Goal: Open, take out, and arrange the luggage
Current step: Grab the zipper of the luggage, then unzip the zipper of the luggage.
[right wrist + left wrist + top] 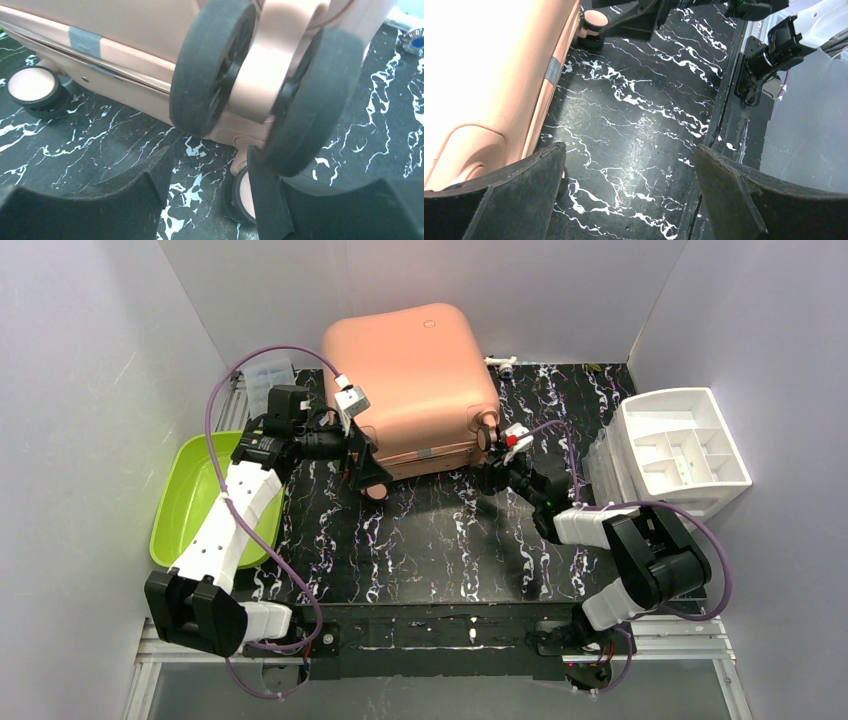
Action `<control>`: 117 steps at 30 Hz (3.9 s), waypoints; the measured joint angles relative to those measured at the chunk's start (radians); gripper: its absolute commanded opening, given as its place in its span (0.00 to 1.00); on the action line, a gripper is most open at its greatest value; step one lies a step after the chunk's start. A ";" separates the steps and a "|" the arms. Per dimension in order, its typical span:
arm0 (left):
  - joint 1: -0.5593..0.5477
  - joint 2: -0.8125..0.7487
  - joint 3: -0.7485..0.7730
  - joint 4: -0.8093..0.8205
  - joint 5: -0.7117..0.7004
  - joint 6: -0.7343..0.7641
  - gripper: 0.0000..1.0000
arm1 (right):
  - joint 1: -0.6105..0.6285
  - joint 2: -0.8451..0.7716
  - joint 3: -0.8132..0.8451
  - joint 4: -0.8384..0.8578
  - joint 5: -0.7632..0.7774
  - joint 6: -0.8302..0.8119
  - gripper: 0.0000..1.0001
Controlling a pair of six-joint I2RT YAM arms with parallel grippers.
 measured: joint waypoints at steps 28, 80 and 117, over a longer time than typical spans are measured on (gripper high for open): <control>0.038 -0.012 -0.052 -0.036 -0.026 0.075 0.99 | 0.131 0.134 0.042 0.112 0.262 0.041 0.48; -0.012 -0.068 -0.192 0.166 -0.300 0.019 0.99 | -0.135 0.146 0.230 -0.176 0.115 0.016 0.01; 0.046 -0.086 -0.179 0.108 -0.401 0.101 0.96 | -0.163 0.665 1.076 -0.593 0.010 -0.240 0.01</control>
